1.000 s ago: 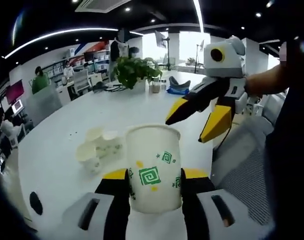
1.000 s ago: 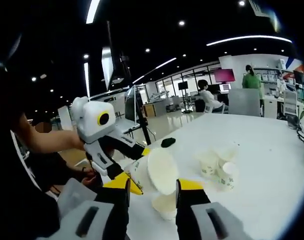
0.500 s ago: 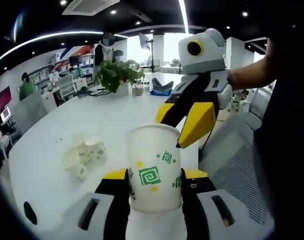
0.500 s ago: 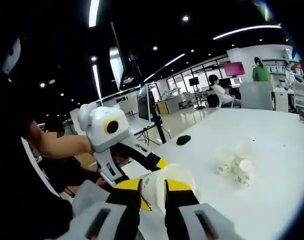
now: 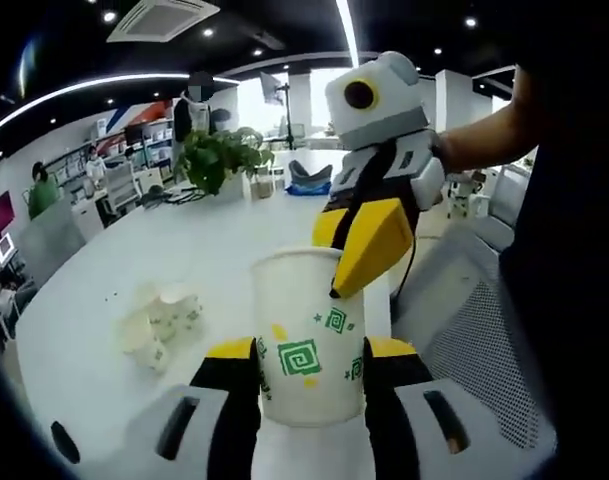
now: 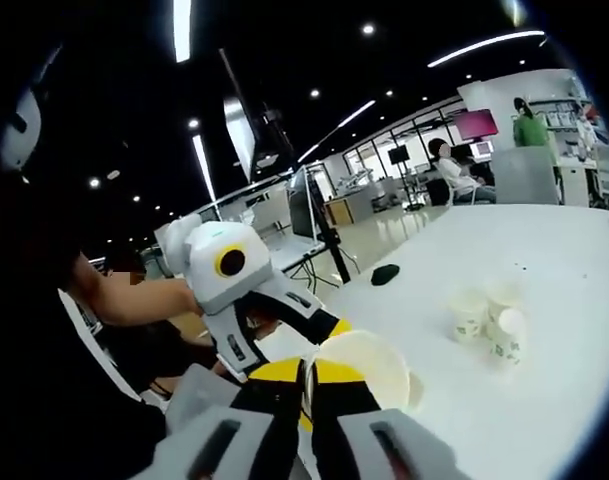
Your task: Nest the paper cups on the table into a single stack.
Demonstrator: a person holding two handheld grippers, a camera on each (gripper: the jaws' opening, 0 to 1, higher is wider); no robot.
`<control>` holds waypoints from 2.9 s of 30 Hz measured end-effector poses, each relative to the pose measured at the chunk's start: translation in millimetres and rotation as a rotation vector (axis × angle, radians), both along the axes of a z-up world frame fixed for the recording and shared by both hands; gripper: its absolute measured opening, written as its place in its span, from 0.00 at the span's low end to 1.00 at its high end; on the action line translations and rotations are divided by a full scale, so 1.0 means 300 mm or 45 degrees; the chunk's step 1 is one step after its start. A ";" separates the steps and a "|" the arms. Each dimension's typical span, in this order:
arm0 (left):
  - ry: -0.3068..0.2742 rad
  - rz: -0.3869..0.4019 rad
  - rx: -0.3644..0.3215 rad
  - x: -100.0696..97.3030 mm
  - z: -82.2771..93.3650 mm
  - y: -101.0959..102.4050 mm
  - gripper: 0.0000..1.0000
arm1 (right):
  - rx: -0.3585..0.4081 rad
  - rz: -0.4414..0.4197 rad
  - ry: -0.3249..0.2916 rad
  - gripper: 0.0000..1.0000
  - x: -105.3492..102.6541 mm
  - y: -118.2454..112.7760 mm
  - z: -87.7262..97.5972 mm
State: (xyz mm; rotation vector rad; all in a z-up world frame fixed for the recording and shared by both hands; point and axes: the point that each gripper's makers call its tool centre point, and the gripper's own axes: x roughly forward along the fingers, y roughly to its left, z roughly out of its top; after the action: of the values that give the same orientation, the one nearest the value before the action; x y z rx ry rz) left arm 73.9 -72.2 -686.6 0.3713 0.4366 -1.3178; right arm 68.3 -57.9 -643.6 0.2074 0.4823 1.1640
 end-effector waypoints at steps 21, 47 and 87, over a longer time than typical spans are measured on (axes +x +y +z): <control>-0.012 0.143 -0.061 0.063 0.000 0.050 0.57 | -0.107 -0.033 -0.101 0.00 0.027 -0.022 0.012; 0.043 0.369 -0.253 0.035 0.030 0.163 0.88 | -0.527 0.084 -0.247 0.00 0.103 0.025 -0.161; 0.024 0.440 -0.222 0.019 -0.004 0.213 0.95 | -0.833 0.278 -0.255 0.00 0.094 0.111 -0.391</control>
State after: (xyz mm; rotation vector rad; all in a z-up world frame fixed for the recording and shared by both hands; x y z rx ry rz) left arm 79.6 -8.4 -687.8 0.1296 0.3790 -1.0135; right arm 96.6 -24.6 -761.0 -0.5334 0.6922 1.1634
